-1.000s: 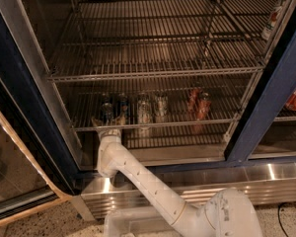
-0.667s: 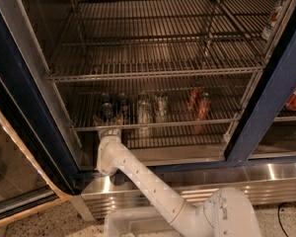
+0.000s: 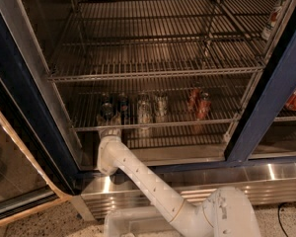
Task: Pick pepsi can from bottom shelf of fridge
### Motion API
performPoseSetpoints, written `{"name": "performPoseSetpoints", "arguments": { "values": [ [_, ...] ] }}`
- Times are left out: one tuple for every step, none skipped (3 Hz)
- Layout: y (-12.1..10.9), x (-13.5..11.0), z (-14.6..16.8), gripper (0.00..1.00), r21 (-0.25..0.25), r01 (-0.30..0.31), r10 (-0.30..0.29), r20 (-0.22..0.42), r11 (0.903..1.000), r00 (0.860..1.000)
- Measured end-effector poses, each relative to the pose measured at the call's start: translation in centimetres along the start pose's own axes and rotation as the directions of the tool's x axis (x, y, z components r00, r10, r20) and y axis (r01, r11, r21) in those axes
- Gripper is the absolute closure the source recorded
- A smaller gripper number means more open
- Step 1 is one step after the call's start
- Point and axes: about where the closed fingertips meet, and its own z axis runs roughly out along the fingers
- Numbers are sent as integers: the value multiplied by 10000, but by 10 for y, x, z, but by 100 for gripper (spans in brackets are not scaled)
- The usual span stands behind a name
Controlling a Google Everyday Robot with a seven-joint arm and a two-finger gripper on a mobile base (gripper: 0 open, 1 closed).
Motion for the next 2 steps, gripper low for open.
{"name": "performPoseSetpoints", "arguments": {
  "values": [
    [0,0,0,74,0,0,0,0,10000,10000],
    [0,0,0,97,0,0,0,0,10000,10000]
  ]
}}
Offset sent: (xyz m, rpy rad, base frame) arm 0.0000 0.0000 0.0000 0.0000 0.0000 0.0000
